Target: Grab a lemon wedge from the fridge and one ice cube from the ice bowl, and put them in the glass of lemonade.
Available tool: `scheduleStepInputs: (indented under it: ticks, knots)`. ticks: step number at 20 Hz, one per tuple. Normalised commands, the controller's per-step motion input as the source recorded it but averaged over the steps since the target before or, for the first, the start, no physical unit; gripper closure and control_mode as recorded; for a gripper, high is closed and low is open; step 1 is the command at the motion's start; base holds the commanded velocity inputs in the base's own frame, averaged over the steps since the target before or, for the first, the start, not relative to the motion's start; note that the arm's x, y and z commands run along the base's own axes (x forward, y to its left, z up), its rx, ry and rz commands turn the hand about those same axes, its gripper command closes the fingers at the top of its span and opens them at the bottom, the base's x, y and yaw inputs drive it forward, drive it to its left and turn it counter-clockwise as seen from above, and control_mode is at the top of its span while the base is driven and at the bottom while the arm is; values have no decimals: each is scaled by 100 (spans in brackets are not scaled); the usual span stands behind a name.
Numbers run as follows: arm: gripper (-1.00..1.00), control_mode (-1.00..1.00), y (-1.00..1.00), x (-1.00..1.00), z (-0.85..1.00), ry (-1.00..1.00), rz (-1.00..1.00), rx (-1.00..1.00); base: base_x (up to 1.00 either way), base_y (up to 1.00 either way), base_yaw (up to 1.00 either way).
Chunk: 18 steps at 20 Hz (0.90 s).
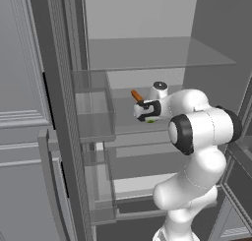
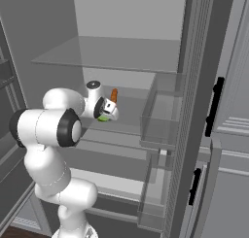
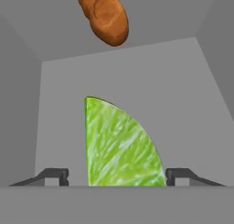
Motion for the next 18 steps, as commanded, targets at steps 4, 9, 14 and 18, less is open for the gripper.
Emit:
scheduleStepInputs:
  ticks: [4,9,14,18]
  knots:
    - [100,-100,0,-4,-1,2,0,0,0,0,0]
    - [100,-100,0,-33,0,1,0,0,0,0,0]
    - [100,-100,-1,-79,2,-4,0,2,0,0,0]
    - [100,-100,0,-82,34,-1,0,0,0,0,0]
